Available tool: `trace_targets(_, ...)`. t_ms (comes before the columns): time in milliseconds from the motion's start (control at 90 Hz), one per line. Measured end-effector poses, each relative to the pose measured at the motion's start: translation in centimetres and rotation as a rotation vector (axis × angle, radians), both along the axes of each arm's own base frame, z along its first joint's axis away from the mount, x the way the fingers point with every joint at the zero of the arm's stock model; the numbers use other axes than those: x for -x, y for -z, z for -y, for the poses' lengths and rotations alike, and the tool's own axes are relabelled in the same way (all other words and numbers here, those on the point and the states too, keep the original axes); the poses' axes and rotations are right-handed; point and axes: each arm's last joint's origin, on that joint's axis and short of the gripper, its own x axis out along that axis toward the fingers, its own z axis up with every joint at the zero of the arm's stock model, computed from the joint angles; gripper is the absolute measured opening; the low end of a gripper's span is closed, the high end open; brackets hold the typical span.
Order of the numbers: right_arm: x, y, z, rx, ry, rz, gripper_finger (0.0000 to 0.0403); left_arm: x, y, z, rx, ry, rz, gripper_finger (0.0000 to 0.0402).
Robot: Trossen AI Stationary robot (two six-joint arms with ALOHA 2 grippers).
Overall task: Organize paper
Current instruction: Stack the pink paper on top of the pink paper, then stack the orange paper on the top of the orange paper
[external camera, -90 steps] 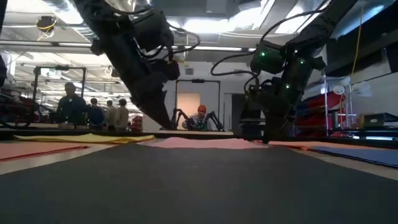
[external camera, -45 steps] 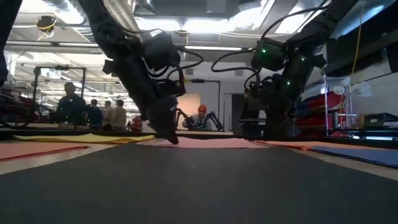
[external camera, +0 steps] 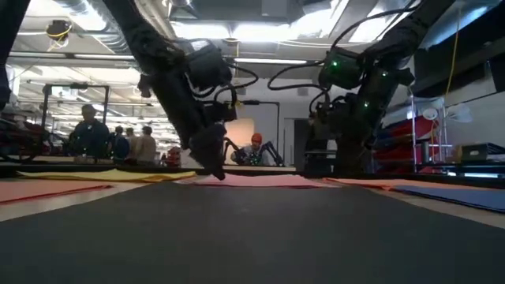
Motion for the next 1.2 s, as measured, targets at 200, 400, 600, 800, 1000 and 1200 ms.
trace_targets(200, 0.0, 0.0, 0.0, 0.006, -0.007, 0.003, 0.0, 1.4, -3.9, 1.8, 0.025, 0.074, -0.084, 0.0)
trace_targets(400, -0.1, -0.1, 0.0, 0.007, -0.008, 0.009, 0.0, 5.0, -6.7, 5.5, 0.203, 0.236, -0.256, 0.0)
trace_targets(600, -0.1, -0.1, 0.0, -0.008, -0.016, 0.016, 0.0, 6.9, -5.8, 8.2, 0.249, 0.305, -0.41, 0.0025)
trace_targets(800, -0.1, -0.1, 0.0, -0.016, -0.019, 0.017, 0.0, 8.2, -3.2, 9.3, 0.335, 0.24, -0.438, 0.0093)
trace_targets(1000, -0.2, -0.1, 0.0, -0.014, -0.019, 0.022, 0.0, 9.2, -1.1, 9.6, 0.356, 0.194, -0.428, 0.0145)
trace_targets(1200, -0.2, -0.1, 0.0, -0.014, -0.018, 0.026, 0.0, 9.6, 0.0, 9.4, 0.323, 0.179, -0.403, 0.0162)
